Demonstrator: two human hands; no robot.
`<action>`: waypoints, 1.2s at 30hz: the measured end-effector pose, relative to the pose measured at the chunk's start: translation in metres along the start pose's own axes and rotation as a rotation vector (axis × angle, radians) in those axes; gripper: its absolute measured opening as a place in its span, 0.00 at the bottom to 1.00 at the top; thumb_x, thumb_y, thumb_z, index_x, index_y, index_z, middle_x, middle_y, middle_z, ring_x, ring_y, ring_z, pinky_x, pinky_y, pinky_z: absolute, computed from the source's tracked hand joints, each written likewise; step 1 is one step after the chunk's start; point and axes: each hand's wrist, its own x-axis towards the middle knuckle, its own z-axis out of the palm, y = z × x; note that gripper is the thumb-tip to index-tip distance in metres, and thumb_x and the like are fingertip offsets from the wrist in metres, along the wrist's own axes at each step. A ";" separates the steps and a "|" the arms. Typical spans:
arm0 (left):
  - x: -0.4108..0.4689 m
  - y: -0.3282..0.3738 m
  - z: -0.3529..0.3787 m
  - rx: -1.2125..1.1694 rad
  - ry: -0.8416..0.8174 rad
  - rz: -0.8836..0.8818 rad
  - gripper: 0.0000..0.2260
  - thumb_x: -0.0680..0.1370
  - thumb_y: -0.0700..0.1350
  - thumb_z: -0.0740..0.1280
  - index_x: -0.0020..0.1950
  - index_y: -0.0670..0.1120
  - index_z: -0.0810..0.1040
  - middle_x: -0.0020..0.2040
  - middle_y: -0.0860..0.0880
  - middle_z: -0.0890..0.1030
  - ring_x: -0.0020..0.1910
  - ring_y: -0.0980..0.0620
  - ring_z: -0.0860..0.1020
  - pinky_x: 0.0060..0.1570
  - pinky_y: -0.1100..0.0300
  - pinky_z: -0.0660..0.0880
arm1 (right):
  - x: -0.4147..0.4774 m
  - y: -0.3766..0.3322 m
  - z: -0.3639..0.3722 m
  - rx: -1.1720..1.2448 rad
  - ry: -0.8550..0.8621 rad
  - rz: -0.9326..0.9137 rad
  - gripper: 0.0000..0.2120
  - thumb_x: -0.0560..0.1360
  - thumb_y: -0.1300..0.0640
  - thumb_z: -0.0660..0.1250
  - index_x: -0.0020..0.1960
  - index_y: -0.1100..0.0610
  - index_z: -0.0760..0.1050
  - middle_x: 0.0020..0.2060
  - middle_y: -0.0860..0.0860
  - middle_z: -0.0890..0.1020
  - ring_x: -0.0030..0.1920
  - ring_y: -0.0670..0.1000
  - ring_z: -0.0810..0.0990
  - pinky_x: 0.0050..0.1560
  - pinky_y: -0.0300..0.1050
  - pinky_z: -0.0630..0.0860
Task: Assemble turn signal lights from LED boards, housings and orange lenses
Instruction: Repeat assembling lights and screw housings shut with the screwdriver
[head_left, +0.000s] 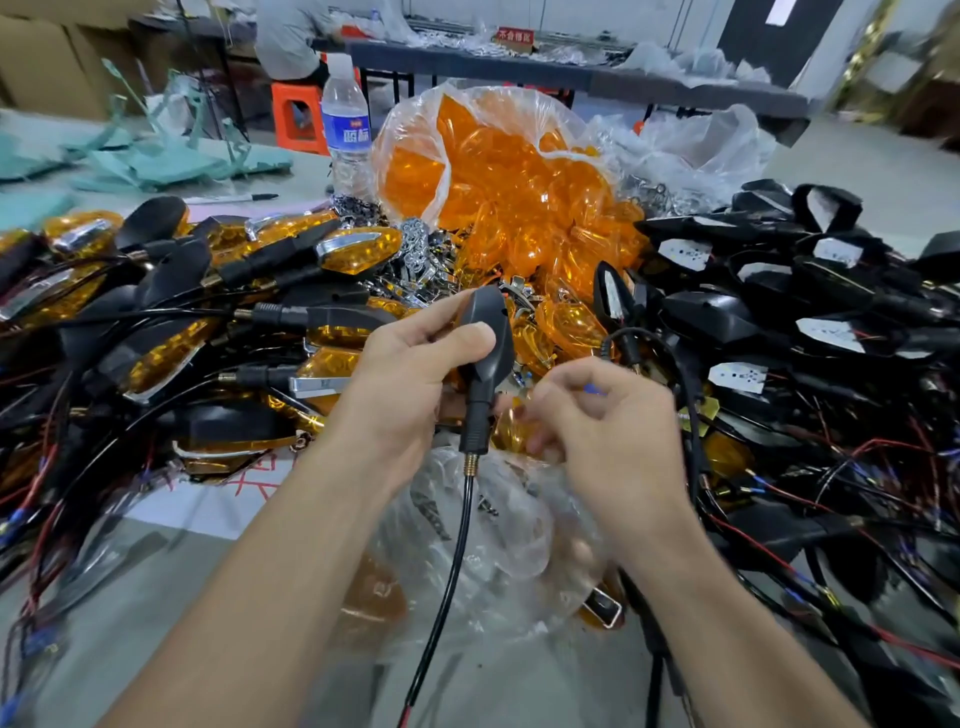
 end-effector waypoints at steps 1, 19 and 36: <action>0.000 -0.001 0.001 0.015 0.001 -0.001 0.17 0.79 0.37 0.70 0.67 0.47 0.82 0.48 0.44 0.86 0.37 0.44 0.85 0.34 0.53 0.82 | 0.007 -0.002 -0.007 0.094 0.012 0.036 0.11 0.80 0.64 0.69 0.41 0.52 0.82 0.36 0.52 0.87 0.33 0.52 0.85 0.31 0.41 0.79; -0.007 -0.028 0.022 0.262 -0.054 -0.042 0.19 0.79 0.35 0.71 0.69 0.47 0.81 0.54 0.44 0.88 0.40 0.48 0.84 0.34 0.54 0.82 | 0.036 0.024 -0.037 0.276 -0.025 -0.006 0.09 0.75 0.70 0.73 0.47 0.58 0.87 0.33 0.54 0.86 0.33 0.49 0.85 0.36 0.35 0.79; -0.014 -0.024 0.027 0.241 -0.128 -0.029 0.18 0.78 0.36 0.71 0.67 0.49 0.81 0.53 0.46 0.88 0.43 0.50 0.85 0.35 0.53 0.83 | 0.035 0.023 -0.035 0.279 -0.067 -0.070 0.08 0.75 0.64 0.76 0.38 0.56 0.86 0.30 0.56 0.84 0.28 0.51 0.80 0.29 0.39 0.76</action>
